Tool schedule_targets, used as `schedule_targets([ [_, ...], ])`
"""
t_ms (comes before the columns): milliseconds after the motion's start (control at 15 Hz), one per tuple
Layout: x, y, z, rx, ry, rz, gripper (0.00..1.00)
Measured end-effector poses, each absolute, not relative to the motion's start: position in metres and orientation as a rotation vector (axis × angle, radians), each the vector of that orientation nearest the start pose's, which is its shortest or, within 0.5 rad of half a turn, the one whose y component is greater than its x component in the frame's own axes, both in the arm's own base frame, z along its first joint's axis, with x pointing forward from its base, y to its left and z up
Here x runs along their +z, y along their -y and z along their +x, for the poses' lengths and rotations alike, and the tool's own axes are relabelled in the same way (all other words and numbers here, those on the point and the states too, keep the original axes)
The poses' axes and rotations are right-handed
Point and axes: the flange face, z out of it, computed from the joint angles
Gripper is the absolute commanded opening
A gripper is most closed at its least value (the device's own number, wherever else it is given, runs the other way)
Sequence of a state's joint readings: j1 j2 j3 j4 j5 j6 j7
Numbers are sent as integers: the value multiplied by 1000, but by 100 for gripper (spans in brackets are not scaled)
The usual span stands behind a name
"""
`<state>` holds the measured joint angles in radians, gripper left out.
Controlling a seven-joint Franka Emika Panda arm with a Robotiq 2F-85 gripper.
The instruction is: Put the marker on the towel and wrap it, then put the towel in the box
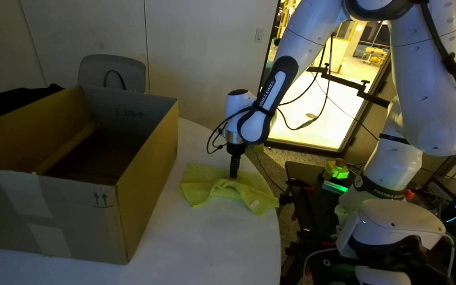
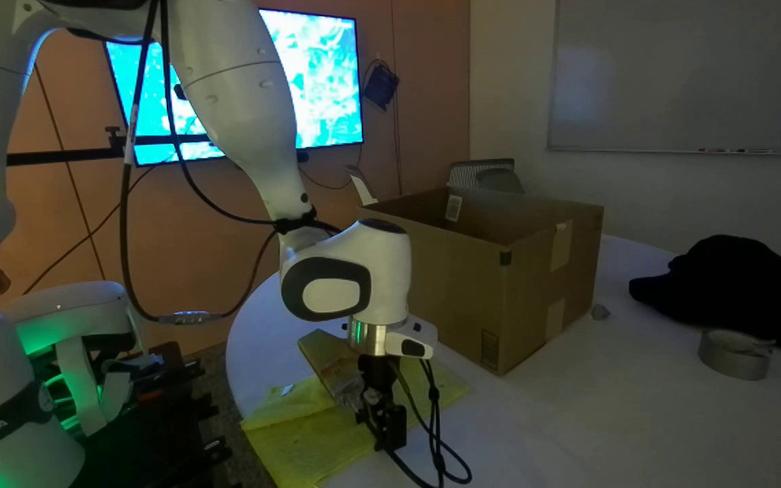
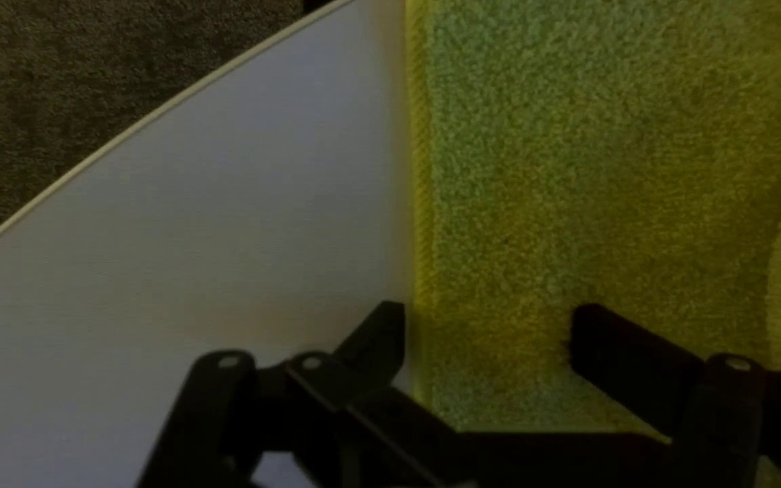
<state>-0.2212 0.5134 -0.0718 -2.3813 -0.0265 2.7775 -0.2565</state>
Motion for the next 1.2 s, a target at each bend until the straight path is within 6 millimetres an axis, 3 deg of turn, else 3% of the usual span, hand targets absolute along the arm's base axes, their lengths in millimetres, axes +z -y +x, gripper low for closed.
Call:
schedule_targets([
  [400, 99, 127, 458, 204, 60, -3156, 63],
  [467, 99, 122, 458, 207, 77, -3158, 42],
  [600, 100, 111, 460, 209, 103, -3160, 37],
  [800, 102, 92, 463, 204, 144, -3156, 12],
  [1000, 107, 72, 465, 191, 172, -3149, 6],
  [1200, 114, 51, 466, 175, 183, -3152, 10],
])
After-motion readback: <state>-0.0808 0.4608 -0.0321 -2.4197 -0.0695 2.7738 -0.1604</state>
